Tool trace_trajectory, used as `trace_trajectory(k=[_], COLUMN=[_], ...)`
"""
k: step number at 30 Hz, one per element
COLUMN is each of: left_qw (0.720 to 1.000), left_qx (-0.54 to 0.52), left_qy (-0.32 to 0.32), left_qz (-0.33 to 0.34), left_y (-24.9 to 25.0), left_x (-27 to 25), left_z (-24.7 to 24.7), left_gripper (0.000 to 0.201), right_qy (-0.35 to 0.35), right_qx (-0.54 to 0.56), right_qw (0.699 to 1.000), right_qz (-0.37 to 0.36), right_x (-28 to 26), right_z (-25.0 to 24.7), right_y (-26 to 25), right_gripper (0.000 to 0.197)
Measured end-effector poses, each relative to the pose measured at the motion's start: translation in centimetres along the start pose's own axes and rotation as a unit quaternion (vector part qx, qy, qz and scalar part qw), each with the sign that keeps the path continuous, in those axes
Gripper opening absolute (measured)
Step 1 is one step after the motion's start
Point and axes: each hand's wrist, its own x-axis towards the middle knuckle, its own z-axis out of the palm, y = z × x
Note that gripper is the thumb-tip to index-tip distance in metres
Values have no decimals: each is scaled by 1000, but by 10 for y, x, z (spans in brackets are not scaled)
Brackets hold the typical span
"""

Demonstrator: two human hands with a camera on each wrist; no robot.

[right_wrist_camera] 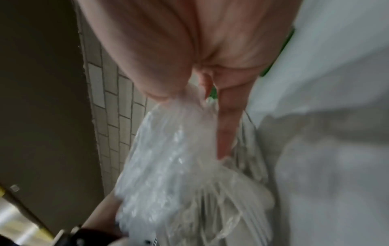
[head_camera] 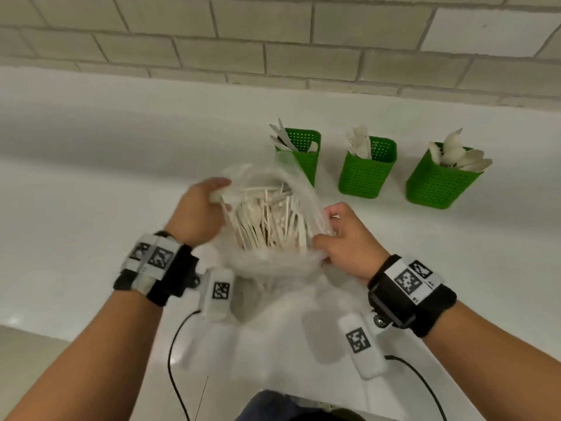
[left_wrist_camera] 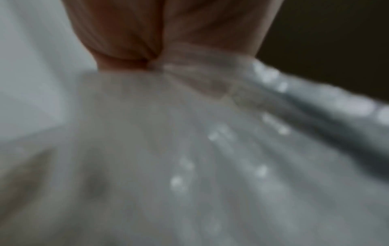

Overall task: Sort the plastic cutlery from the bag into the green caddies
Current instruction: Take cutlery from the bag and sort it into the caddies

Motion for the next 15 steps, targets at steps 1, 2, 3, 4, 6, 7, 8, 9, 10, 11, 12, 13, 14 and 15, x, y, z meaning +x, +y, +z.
trace_trajectory(k=[1,2,3,4,6,7,8,9,10,11,12,13,14,15], left_qw=[1000,1000,998,992,980,979,975,972,969,967,966,965,965,965], left_qx=[-9,13,66,125,192,180,152,138,149,176,204,226,235,236], left_qy=[14,14,-2,-22,-2,35,60,53,24,-10,-35,-45,-54,-68], left_qz=[-3,-4,-5,-2,45,95,148,182,194,182,153,124,101,88], left_y=[-3,-5,-7,-9,-8,-5,-2,1,0,-2,-7,-13,-20,-25], left_x=[8,15,19,19,10,4,-2,-6,-9,-10,-10,-9,-8,-6], left_z=[-12,-21,-25,-25,-17,-13,-9,-5,-1,2,3,1,-2,-5], left_gripper=[52,49,46,46,50,49,48,48,50,54,56,56,55,55], right_qy=[-3,-22,-38,-23,63,69,41,0,-37,-52,-51,-47,-53,-63], right_qx=[0,-24,-102,-201,-308,-301,-290,-297,-322,-359,-400,-436,-453,-450], right_qw=[1000,999,994,978,929,908,896,885,880,880,878,875,875,880], right_qz=[-4,-7,-17,-41,-197,-282,-335,-358,-347,-308,-258,-206,-164,-142], right_x=[2,4,5,5,4,3,4,8,14,21,28,33,36,38], right_z=[3,5,6,8,12,16,20,25,28,30,28,24,20,16], right_y=[0,0,2,1,-9,-19,-28,-33,-36,-37,-35,-34,-33,-32], right_gripper=[33,37,45,56,66,60,51,45,42,42,46,55,64,70])
